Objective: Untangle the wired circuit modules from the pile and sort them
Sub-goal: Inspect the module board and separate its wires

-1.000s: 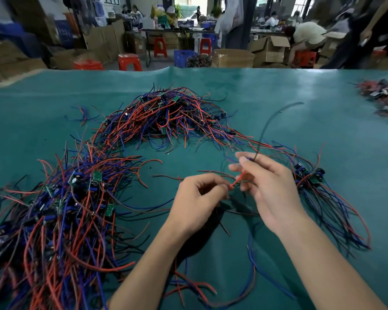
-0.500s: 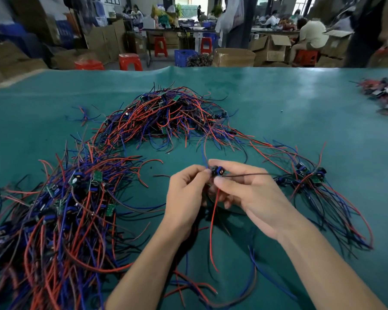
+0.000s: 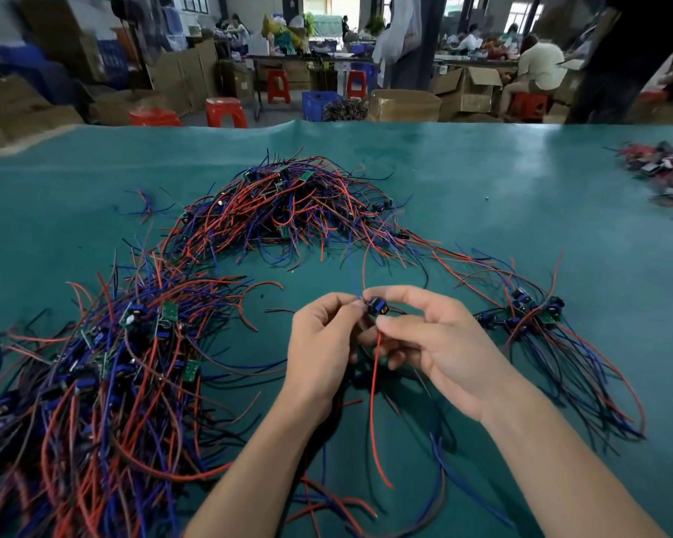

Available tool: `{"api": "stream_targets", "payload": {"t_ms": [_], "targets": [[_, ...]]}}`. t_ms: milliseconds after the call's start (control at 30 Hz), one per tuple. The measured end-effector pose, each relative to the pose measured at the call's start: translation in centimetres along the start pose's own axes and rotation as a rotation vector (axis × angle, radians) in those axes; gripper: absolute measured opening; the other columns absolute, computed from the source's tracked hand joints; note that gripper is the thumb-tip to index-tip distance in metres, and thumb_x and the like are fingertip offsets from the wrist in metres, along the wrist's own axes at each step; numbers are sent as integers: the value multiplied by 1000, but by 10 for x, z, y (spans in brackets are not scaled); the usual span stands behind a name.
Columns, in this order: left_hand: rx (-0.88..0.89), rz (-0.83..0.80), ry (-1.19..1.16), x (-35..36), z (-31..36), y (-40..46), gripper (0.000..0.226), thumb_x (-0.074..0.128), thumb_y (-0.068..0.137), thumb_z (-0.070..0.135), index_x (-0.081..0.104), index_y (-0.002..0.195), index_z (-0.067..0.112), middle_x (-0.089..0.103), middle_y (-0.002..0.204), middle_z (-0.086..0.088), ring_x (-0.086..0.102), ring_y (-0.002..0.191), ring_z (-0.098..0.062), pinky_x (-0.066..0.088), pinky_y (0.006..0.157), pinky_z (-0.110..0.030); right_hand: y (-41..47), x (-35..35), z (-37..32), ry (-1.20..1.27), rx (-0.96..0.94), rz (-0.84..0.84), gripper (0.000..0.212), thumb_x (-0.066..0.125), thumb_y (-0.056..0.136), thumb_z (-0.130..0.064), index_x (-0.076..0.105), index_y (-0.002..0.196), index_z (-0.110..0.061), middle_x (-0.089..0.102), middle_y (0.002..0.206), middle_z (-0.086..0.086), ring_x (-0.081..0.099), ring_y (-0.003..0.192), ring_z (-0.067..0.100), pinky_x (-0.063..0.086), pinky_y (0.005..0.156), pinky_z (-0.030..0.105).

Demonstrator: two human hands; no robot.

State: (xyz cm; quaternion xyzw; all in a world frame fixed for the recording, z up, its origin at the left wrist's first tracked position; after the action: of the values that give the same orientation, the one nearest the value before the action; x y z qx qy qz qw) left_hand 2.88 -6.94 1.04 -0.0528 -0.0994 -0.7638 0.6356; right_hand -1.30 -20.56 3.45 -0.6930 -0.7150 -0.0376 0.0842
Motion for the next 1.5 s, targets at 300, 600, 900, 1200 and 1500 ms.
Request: {"api": "stream_targets", "payload": {"t_ms": [300,600,900,1200,1500], "targets": [[42,-86,2,4,2,-3,13,60,96,6,69,90,-1,66,65,-3,53,51,-14,45,51,-23,5,0,8,-282,-44,77,31,72,88,-15,59,113,-28,74,68,15,64,54,25,49,52,30],[71,-183,145,6,3,-4,18,57,98,4,74,97,11,67,67,14,52,58,0,40,56,-10,12,-16,9,-298,-159,302,14,73,91,-32,81,84,-23,50,52,0,41,46,16,30,44,24],[59,-189,182,4,1,-5,11,66,95,9,69,105,8,74,88,-11,67,57,-16,47,49,-22,13,-17,8,-118,-116,245,9,79,84,-9,84,85,-16,74,77,4,56,59,10,44,53,23],[24,-244,175,5,-5,-3,14,61,97,5,73,97,12,72,71,-3,62,52,-11,45,48,-17,14,-17,8,106,-105,376,14,78,84,-3,82,72,-10,71,67,5,62,58,11,48,50,18],[89,-213,334,5,-6,0,24,56,99,9,70,79,10,51,53,11,38,46,-2,31,47,-15,9,-29,-3,-420,-397,416,18,81,86,-10,81,76,-25,76,68,1,68,58,10,51,52,19]]}}
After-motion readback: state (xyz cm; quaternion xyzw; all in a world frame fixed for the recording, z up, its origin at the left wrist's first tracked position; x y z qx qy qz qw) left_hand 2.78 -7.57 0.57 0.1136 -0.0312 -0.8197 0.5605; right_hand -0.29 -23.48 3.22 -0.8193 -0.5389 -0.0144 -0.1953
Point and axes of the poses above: each hand's wrist, its own y-axis towards the middle knuckle, its own x-axis out of the palm, z = x × y, the point moved 2 cm from there along y, towards the middle knuckle
